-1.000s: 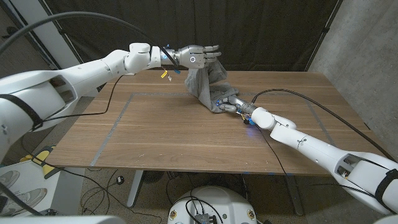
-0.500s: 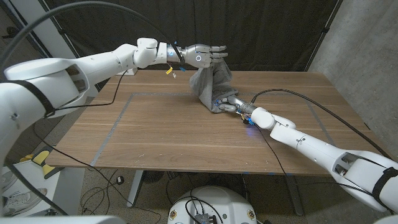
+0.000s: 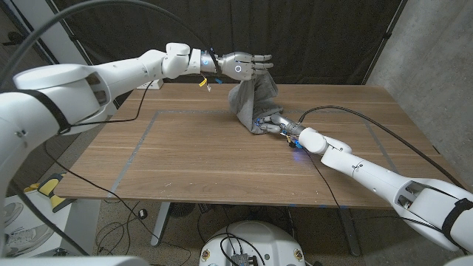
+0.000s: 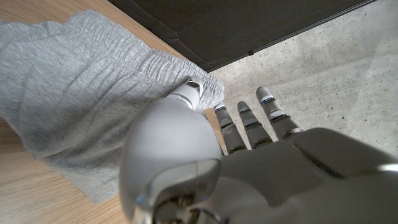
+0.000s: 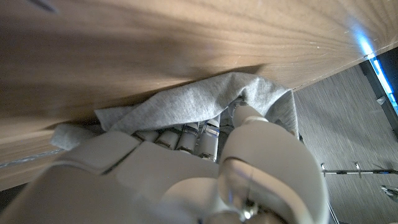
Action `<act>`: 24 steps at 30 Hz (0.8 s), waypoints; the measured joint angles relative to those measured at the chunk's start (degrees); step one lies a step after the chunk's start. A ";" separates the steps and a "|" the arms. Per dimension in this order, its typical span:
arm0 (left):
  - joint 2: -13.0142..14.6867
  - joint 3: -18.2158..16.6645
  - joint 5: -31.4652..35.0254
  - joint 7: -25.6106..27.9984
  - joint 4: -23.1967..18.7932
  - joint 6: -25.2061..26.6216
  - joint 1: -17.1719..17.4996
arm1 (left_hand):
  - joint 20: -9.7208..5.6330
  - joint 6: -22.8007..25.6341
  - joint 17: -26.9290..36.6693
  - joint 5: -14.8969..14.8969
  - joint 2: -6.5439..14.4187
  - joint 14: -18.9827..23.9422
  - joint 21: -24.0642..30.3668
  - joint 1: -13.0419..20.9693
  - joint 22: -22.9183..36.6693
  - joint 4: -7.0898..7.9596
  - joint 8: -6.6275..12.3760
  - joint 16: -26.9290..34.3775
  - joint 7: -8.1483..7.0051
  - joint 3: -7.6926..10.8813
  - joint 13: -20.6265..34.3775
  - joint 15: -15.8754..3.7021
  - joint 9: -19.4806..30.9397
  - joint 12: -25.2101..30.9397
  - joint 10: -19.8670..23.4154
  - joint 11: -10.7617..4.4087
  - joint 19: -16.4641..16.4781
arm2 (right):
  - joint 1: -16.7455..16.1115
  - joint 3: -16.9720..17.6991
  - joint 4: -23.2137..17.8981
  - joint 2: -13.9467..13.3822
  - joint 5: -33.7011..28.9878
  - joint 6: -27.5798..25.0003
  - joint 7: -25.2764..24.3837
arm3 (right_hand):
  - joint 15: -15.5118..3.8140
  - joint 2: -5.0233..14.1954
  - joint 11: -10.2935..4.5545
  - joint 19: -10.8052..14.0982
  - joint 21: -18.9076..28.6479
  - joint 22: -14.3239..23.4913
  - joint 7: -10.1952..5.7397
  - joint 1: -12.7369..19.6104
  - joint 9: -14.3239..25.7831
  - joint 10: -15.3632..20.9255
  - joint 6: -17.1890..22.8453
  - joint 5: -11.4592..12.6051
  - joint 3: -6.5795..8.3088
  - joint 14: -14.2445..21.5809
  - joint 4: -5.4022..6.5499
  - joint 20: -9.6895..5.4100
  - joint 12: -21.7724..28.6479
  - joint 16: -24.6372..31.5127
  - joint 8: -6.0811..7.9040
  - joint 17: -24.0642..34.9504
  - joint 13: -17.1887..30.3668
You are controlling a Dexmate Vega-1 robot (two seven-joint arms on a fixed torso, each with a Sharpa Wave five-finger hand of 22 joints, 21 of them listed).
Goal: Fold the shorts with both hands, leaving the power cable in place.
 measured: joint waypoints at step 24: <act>-0.47 0.54 -0.20 0.36 0.63 0.21 -0.41 | -0.31 -0.22 0.00 0.00 -0.44 0.82 1.11 -0.91 -0.01 -0.44 -1.04 0.00 -0.21 0.40 -0.01 -0.21 -0.80 0.00 0.83 -0.83 0.31 | 0.04 0.00 0.07 0.05 0.05 0.07 0.00 | 0.08 0.00 -0.09 -0.08 0.00 0.00 0.00 0.00 0.01 0.09 0.00 0.00 -0.11 -0.10 -0.60 -0.08 -0.26 0.00 -0.06 0.00 0.00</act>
